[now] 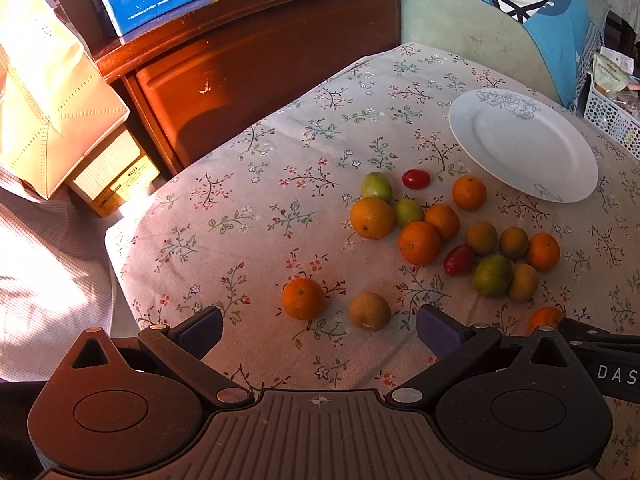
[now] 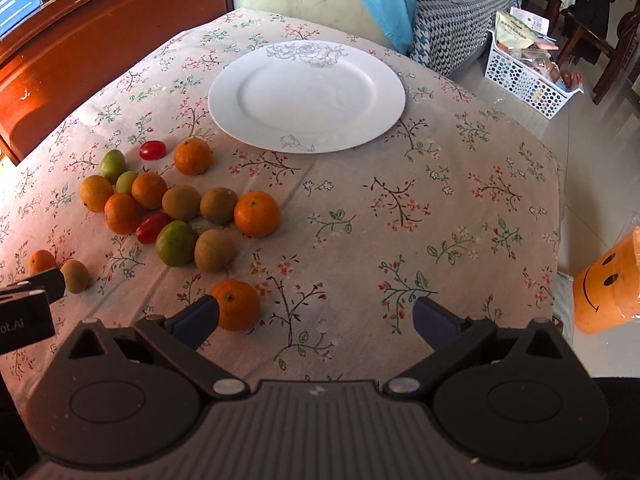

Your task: Organize fruits

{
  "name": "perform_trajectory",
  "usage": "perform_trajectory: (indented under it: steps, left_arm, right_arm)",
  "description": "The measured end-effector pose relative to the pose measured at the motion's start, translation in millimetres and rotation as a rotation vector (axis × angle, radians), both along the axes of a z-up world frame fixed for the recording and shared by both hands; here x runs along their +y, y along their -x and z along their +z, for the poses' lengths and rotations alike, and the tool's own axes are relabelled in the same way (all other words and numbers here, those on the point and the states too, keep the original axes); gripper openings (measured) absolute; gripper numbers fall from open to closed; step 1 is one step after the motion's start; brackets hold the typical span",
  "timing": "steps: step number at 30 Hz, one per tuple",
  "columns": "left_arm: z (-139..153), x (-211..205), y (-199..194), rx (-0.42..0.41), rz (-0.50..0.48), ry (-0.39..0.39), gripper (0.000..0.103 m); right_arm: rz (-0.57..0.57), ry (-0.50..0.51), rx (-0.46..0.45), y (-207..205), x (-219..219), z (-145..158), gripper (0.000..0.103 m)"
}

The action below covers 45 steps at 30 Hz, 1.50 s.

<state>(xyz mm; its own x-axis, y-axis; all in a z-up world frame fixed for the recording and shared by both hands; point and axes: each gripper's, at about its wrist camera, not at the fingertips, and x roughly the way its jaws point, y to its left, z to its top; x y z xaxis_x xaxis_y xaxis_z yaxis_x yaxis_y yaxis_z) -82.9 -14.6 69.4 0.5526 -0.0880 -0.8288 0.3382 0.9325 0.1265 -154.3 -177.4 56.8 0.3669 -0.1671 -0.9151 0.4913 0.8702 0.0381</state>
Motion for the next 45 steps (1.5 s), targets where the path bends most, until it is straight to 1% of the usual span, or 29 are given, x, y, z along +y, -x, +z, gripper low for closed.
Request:
perform_trajectory:
  steps: [6, 27, 32, 45]
  left_arm:
    - [-2.7, -4.0, 2.2, -0.002, -0.014, -0.012, 0.103]
    - [-7.5, -11.4, 7.9, -0.009, -0.042, -0.044, 0.103]
    - [-6.0, -11.8, 8.7, -0.022, -0.046, -0.050, 0.103]
    - [-4.6, -12.3, 10.0, -0.030, -0.046, -0.042, 0.103]
  right_arm:
    - [-0.017, -0.002, -0.012, 2.3, -2.5, 0.0, 0.102]
    - [0.021, 0.064, -0.044, 1.3, 6.4, 3.5, 0.102]
    - [0.022, 0.073, -0.052, 2.0, 6.0, 4.7, 0.102]
    - [0.022, 0.082, -0.068, 2.8, 6.5, 7.2, 0.102]
